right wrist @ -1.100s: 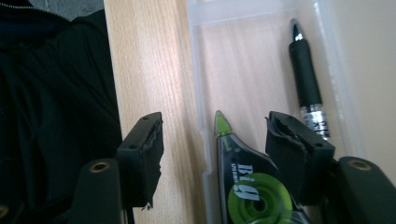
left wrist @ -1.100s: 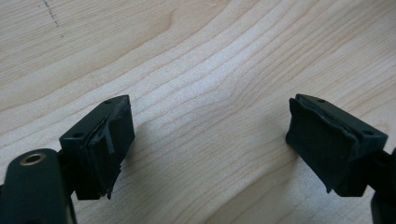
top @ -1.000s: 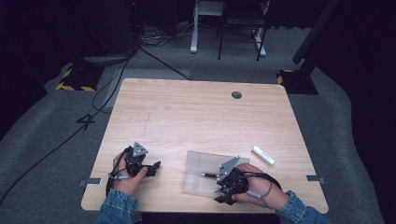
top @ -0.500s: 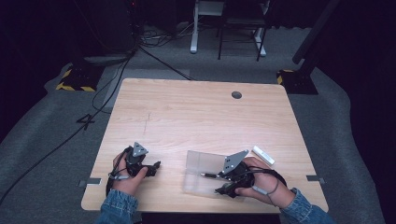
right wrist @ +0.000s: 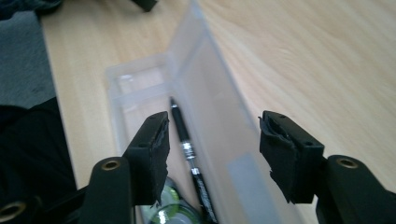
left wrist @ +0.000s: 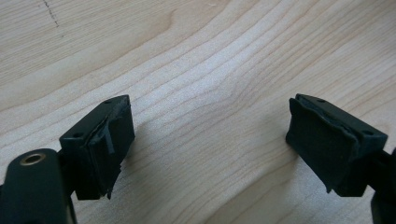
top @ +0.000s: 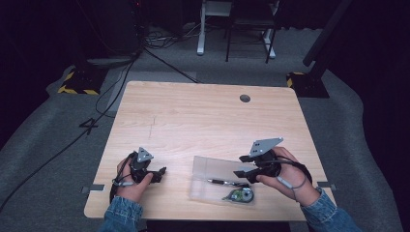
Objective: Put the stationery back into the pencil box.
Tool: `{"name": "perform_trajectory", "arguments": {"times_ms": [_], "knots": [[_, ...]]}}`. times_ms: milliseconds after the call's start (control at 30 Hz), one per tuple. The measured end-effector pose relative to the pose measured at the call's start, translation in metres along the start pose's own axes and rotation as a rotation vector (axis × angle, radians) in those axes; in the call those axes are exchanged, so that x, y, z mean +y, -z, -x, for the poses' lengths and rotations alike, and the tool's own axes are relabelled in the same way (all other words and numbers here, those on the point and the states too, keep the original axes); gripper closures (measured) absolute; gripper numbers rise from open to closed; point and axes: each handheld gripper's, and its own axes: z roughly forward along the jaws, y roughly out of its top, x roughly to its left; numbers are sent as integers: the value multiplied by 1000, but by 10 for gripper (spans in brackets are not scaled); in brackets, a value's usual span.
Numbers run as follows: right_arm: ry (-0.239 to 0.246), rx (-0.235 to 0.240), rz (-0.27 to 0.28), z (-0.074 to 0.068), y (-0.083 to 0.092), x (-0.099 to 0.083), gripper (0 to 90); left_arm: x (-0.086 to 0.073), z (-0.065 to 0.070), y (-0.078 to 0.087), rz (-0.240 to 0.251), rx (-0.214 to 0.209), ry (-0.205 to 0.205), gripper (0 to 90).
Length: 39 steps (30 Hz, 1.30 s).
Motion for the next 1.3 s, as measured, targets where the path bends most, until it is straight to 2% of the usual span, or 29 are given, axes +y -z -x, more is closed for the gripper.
{"name": "perform_trajectory", "arguments": {"times_ms": [100, 167, 267, 400, 467, 533, 767, 1067, 1100, 1133, 1300], "knots": [[-34, -35, 14, 12, 8, -4, 439, 0, 0, 0, 0, 2, -2, 150], [-54, -74, 3, 23, 15, -9, 443, 0, 0, 0, 0, 0, 0, 150], [-68, -92, -2, 30, 19, -12, 446, 0, 0, 0, 0, 0, 0, 150], [-105, -127, -10, 44, 27, -21, 453, 0, 0, 0, 0, 1, 0, 150], [-128, -157, -32, 53, 30, -28, 456, 0, 0, 0, 0, 0, 0, 150], [-131, -165, -41, 55, 30, -30, 456, 0, 0, 0, 0, 0, 0, 150], [-218, -226, -142, 81, 21, -62, 482, 0, 0, 0, 0, 0, 0, 150], [-283, -240, -228, 98, 10, -84, 503, 0, 0, 0, 0, 1, 0, 150], [-291, -241, -237, 98, 8, -86, 506, 0, 0, 0, 1, 0, 0, 150], [-303, -242, -269, 99, 5, -91, 522, 0, 0, 0, 0, 0, -1, 150], [-325, -227, -300, 101, -2, -98, 538, 0, 0, 0, -3, -2, 0, 150]]}}
